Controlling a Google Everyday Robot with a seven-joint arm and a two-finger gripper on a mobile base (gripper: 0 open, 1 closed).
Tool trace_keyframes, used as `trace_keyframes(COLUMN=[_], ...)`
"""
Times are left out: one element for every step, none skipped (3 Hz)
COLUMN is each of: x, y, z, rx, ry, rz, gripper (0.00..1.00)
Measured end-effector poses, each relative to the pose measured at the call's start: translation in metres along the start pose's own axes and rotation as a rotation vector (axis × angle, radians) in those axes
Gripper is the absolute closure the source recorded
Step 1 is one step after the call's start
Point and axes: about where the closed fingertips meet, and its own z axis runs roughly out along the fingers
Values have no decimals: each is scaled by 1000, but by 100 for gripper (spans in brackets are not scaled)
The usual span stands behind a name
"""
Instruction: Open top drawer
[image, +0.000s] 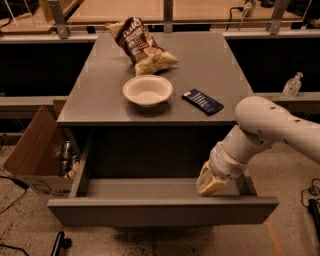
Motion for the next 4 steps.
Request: trace_keyframes(x=[-13,-19,-24,-30], y=[35,62,81,84], z=[-2,3,0,-19], rx=[-53,-100,-122,-60], ry=[-34,-55,-83,-112], rz=[-46,-57,-63,-65], gripper=[100,100,100,100])
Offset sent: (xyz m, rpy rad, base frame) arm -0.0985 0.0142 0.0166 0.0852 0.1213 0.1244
